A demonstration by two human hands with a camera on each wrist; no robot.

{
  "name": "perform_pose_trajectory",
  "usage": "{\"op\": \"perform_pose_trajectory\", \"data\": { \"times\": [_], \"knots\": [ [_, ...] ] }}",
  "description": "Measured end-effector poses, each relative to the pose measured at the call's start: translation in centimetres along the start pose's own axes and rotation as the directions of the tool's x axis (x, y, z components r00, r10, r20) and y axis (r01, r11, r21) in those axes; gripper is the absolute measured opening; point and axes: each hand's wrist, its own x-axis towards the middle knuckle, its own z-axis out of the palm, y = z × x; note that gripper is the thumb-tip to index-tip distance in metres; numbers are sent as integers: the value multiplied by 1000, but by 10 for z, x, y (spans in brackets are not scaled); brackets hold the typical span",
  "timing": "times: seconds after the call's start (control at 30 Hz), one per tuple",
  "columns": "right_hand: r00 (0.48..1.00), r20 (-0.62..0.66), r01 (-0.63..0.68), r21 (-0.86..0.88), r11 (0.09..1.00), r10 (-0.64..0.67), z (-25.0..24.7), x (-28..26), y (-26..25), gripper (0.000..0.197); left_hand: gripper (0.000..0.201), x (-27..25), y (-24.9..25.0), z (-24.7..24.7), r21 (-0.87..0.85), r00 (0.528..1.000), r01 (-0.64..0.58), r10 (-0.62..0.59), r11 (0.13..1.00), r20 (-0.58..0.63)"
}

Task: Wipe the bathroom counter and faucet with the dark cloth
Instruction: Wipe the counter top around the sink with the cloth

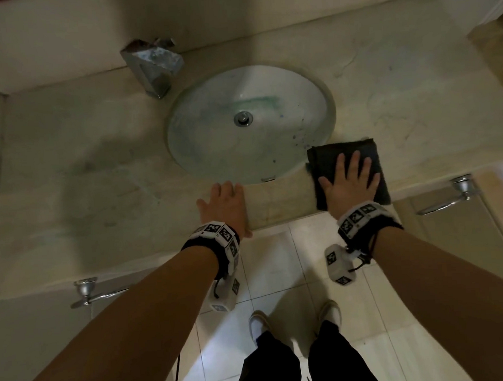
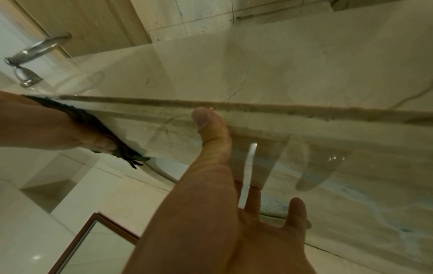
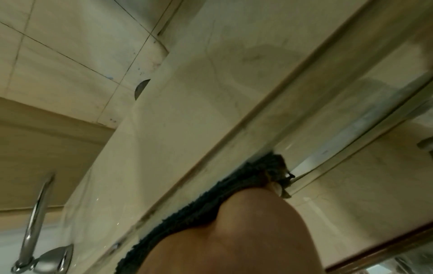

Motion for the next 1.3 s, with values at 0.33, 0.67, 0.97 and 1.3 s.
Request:
{"op": "perform_pose_trajectory", "data": {
  "times": [0.33,0.67,0.97,1.3],
  "knots": [
    [919,77,390,-28,920,-387,24,-66,-94,73,113,0,5,-1,27,999,20,-19,999,-26],
    [866,94,493,-9,870,-491,23,-52,-77,77,116,-3,13,-5,67,996,88,-90,994,27],
    [817,116,573,-53,818,-565,4,-1,1,79,99,-4,73,-13,38,992,124,-124,992,13],
    [923,119,375,-64,925,-366,-36,85,151,76,111,27,162,-29,-103,995,96,-95,990,8]
  ]
}}
